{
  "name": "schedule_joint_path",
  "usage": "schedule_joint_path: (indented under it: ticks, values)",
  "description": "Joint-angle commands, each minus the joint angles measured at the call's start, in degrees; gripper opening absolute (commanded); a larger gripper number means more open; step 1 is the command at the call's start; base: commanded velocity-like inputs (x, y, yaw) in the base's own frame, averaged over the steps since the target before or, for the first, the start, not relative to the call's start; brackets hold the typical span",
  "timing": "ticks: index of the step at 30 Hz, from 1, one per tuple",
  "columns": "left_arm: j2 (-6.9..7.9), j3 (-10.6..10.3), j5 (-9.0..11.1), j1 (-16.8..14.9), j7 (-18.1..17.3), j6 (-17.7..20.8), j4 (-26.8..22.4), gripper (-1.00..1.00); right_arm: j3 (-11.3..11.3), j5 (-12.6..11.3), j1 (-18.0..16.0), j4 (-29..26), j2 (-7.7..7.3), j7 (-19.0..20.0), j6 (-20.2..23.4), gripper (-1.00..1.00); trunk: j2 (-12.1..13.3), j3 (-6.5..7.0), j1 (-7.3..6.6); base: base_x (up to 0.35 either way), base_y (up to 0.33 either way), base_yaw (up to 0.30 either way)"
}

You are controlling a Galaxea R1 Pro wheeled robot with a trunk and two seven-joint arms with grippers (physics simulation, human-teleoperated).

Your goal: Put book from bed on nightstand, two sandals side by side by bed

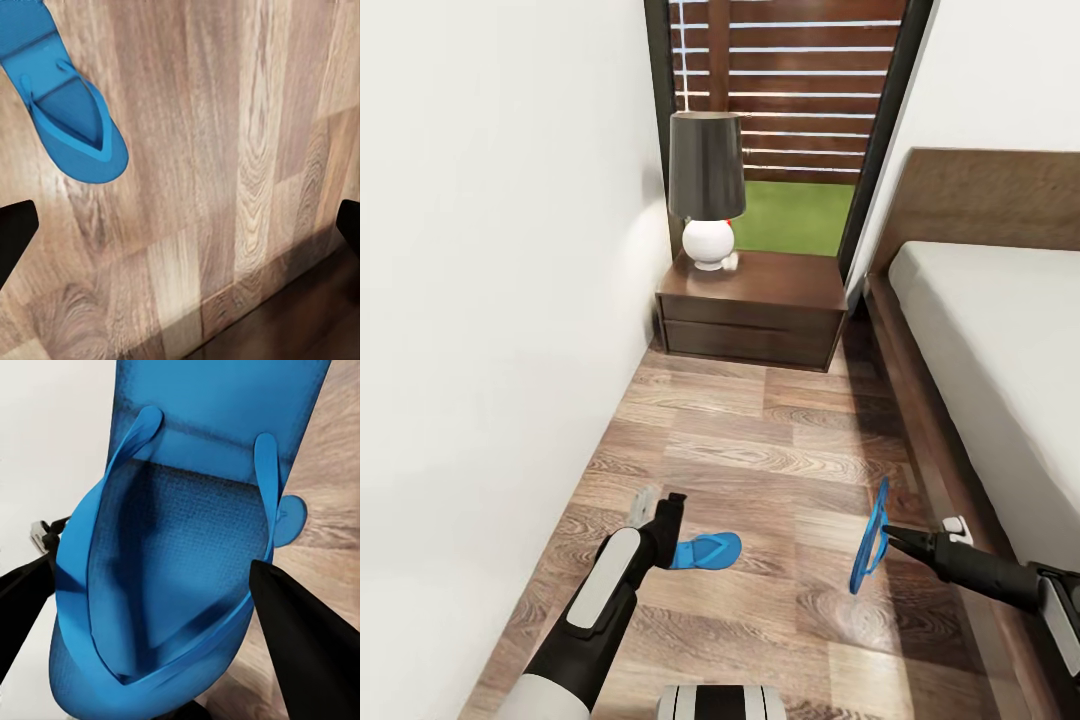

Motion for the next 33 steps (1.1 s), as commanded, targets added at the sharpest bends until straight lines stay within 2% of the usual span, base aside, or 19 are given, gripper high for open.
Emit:
schedule_joint_path:
  ticks: [1,5,11,13,15,16,20,28,33]
  values:
    - [0.00,0.0,0.1,0.0,0.3,-0.2,-0.1,1.00,0.0,-0.1,0.0,0.0,0.03,-0.1,0.3,-1.00,0.0,-0.04,-0.01,0.000,0.000,0.000]
    - [0.00,-0.1,0.1,0.0,0.3,-1.8,-0.1,1.00,0.4,-0.1,0.0,-0.7,0.42,-0.4,0.3,-1.00,0.0,-0.04,-0.01,0.000,0.000,0.000]
    - [0.00,-0.1,0.1,0.0,0.3,-2.0,-0.1,1.00,1.0,0.4,-0.9,-1.1,5.78,-0.5,0.4,-1.00,0.0,-0.04,-0.01,0.000,0.000,0.000]
    - [0.00,-0.1,0.1,0.0,0.3,-2.0,-0.1,1.00,3.1,0.5,-2.5,-1.1,6.53,-0.5,0.4,-1.00,0.0,-0.04,-0.01,0.000,0.000,0.000]
    - [0.00,-0.1,0.1,0.0,0.3,-2.1,-0.1,1.00,4.9,0.5,-3.0,-1.1,6.71,-0.4,0.4,-1.00,0.0,-0.04,-0.01,0.000,0.000,0.000]
    - [0.00,-0.1,0.1,0.0,0.3,-2.0,-0.1,1.00,6.5,0.5,-3.2,-1.1,6.80,-0.3,0.4,-1.00,0.0,-0.04,-0.01,0.000,0.000,0.000]
    - [0.00,-0.2,0.1,0.0,0.3,-2.0,-0.1,1.00,9.4,0.5,-3.4,-1.4,6.96,0.1,0.4,-1.00,0.0,-0.04,-0.01,0.000,0.000,0.000]
    - [0.00,-0.2,0.1,0.0,0.3,-2.0,-0.1,1.00,10.3,0.3,-3.5,-3.8,6.83,0.4,0.5,-1.00,0.0,-0.04,-0.01,0.000,0.000,0.000]
    - [0.00,-0.2,0.1,0.0,0.3,-2.0,-0.1,1.00,10.4,0.2,-3.5,-4.3,6.24,4.4,0.6,-1.00,0.0,-0.04,-0.01,0.000,0.000,0.000]
